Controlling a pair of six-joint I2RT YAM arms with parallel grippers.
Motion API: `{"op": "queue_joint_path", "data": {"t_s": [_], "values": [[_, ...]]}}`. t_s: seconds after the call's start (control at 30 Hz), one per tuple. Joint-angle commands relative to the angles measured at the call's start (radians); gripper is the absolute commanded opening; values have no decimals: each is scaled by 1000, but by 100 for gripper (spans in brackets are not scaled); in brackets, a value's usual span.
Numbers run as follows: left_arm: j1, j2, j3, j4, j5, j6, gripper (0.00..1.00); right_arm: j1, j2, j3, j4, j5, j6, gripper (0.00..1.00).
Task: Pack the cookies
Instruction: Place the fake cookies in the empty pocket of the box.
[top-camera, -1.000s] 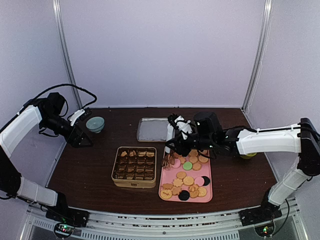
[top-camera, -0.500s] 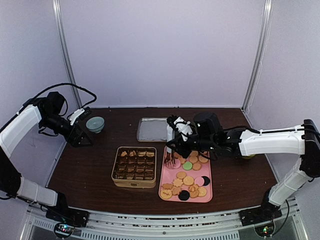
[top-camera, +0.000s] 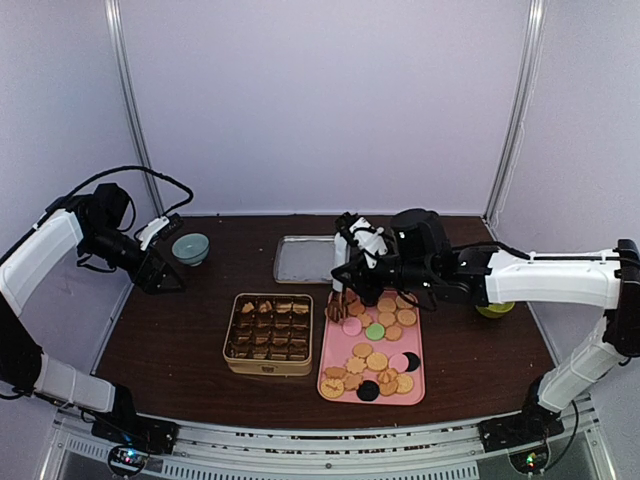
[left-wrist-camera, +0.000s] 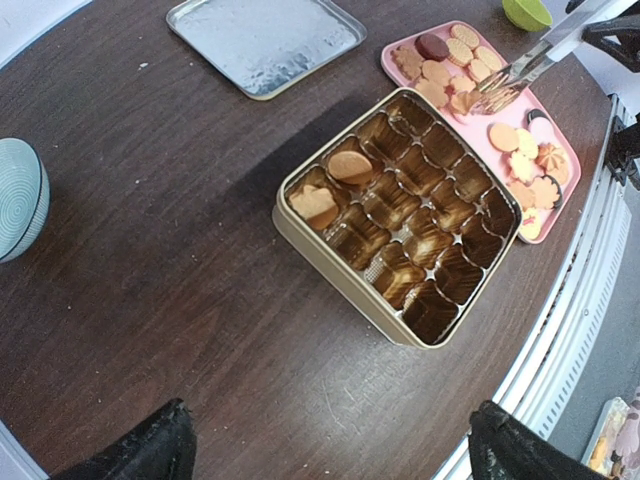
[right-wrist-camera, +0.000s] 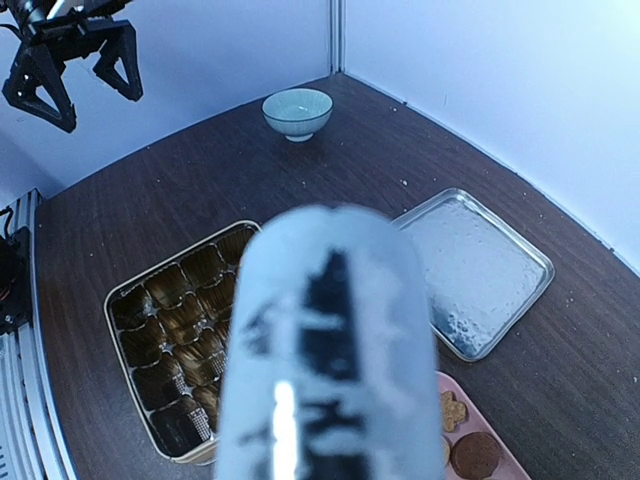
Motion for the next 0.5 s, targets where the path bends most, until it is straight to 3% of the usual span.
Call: {"op": "queue_joint_path", "data": {"t_s": [0.0,0.47], "values": [[5,-7,13,-1,23,10,98,3,-42,74,10,13,8,0],[5,3,-36,19,4,28,98,11,79,276,23,-64,58,0]]}}
